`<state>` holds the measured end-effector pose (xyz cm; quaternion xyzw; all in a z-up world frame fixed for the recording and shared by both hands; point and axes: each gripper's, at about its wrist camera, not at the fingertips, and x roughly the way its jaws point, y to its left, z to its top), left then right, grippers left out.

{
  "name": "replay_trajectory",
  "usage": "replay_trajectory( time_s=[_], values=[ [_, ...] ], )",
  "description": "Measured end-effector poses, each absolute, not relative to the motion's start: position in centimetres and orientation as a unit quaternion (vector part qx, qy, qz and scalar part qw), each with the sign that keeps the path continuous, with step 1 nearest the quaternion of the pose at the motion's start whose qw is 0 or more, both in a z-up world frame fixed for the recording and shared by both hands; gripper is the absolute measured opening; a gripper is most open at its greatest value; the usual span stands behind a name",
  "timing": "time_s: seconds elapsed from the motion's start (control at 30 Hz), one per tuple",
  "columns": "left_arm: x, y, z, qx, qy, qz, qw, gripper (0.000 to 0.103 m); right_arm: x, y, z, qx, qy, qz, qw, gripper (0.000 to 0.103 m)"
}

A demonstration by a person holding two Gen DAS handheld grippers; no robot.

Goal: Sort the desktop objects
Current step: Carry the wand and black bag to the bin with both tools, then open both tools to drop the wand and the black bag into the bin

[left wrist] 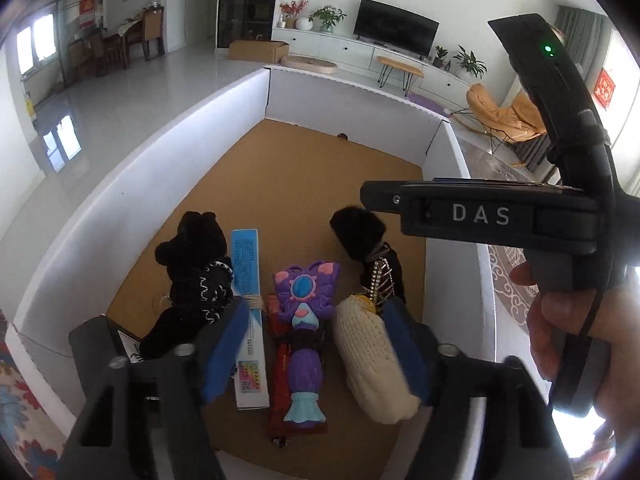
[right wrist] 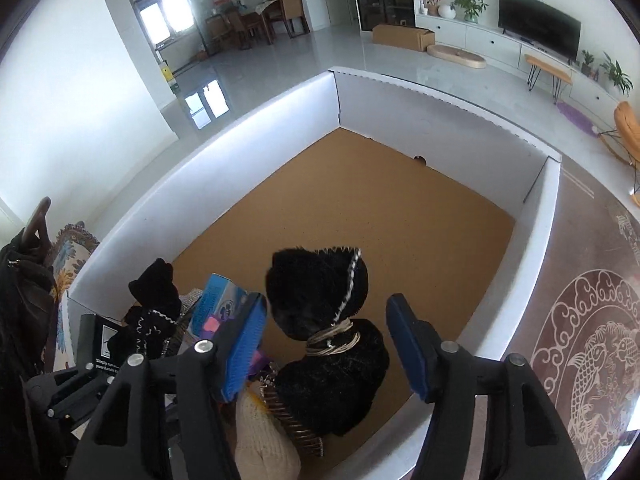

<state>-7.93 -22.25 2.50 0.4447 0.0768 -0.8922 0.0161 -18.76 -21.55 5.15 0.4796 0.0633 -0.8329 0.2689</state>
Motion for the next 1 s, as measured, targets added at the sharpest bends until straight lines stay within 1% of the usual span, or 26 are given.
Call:
replay_trajectory(
  time_s=[0.03,0.07,0.13,0.2,0.27,0.33,0.4,0.5,0.63,0.77,0.9,1.0],
  values=[
    [-7.6,-22.2,3.1,0.43,0.068,-0.899,0.033,0.102,-18.5,-21.4,5.3,0.476,0.064,-0.836,0.266,0.085],
    [-7.2,-22.2,3.6,0.414,0.064,-0.907,0.045,0.102,-18.2,-21.1,5.7,0.47,0.064,-0.839,0.266,0.092],
    [-6.5,-22.0,4.5,0.399,0.057,-0.912,0.079,0.102,-17.7,-20.3,7.1,0.455,0.07,-0.85,0.256,0.095],
    [-6.6,-22.0,4.9,0.408,0.042,-0.902,0.134,0.102,-17.0,-19.6,8.6,0.447,0.081,-0.856,0.247,0.095],
    [-6.6,-21.9,5.0,0.423,0.03,-0.893,0.15,0.102,-16.3,-19.0,10.1,0.439,0.088,-0.86,0.245,0.103],
    [-6.7,-21.9,4.7,0.456,0.026,-0.877,0.15,0.102,-15.6,-18.3,11.2,0.427,0.103,-0.868,0.233,0.103],
    [-6.6,-21.8,4.5,0.479,0.021,-0.869,0.124,0.102,-15.2,-18.1,11.6,0.428,0.112,-0.863,0.242,0.103],
    [-5.5,-22.3,4.8,0.454,0.036,-0.882,0.119,0.102,-14.4,-17.1,11.8,0.42,0.086,-0.861,0.274,0.103],
    [-3.8,-23.1,5.9,0.423,0.077,-0.896,0.113,0.102,-14.6,-16.6,10.9,0.452,0.085,-0.847,0.266,0.103],
    [-2.8,-23.6,6.9,0.384,0.078,-0.909,0.138,0.102,-13.8,-17.0,10.4,0.446,0.11,-0.85,0.257,0.103],
    [-3.1,-24.0,6.6,0.394,0.086,-0.905,0.135,0.102,-13.6,-17.8,9.4,0.452,0.112,-0.846,0.261,0.103],
    [-2.6,-24.1,6.6,0.377,0.079,-0.906,0.173,0.103,-13.6,-18.1,8.8,0.458,0.111,-0.843,0.26,0.103]
  ],
)
